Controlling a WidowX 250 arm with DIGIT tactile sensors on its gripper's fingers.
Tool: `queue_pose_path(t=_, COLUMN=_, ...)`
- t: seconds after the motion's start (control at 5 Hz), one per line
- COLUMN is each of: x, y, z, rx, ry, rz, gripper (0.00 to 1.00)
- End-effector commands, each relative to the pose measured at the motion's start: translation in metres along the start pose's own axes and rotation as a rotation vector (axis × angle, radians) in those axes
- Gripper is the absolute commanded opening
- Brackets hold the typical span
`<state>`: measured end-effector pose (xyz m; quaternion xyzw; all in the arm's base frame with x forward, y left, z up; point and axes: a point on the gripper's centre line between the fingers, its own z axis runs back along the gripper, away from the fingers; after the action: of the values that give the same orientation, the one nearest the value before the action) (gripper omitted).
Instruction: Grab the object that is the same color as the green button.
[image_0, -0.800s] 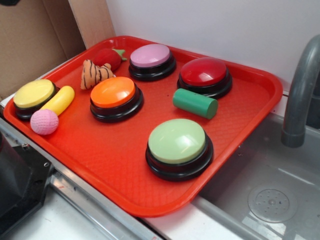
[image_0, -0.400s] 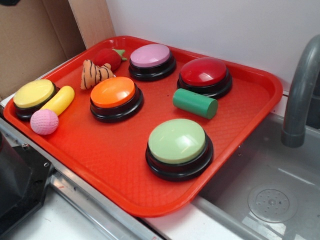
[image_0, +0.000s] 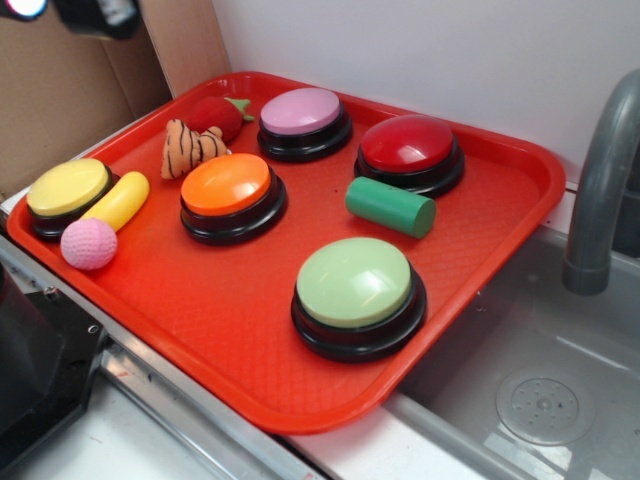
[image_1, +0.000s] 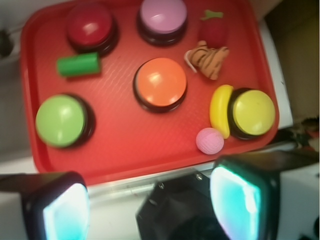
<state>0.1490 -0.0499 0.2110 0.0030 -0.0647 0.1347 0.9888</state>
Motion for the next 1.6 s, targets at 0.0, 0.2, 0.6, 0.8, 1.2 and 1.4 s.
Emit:
queue_pose_path(t=0.0, x=0.037, y=-0.047, z=-0.041, rx=-0.019, ry=-0.056, rz=0.333, gripper=1.00)
queue_pose_path(t=0.2, x=0.055, y=-0.058, z=-0.066, rx=-0.012, ry=-0.064, rz=0.460, gripper=1.00)
queue_pose_path(t=0.6, x=0.091, y=-0.084, z=-0.117, rx=0.015, ry=-0.103, rz=0.676, gripper=1.00)
queue_pose_path(t=0.8, x=0.103, y=-0.090, z=-0.133, rx=0.023, ry=-0.104, rz=0.679, gripper=1.00)
queue_pose_path(t=1.2, x=0.114, y=-0.092, z=-0.168, rx=0.060, ry=-0.084, rz=0.686, gripper=1.00)
queue_pose_path(t=1.4, x=0.112, y=-0.089, z=-0.182, rx=0.069, ry=-0.051, rz=0.683, gripper=1.00)
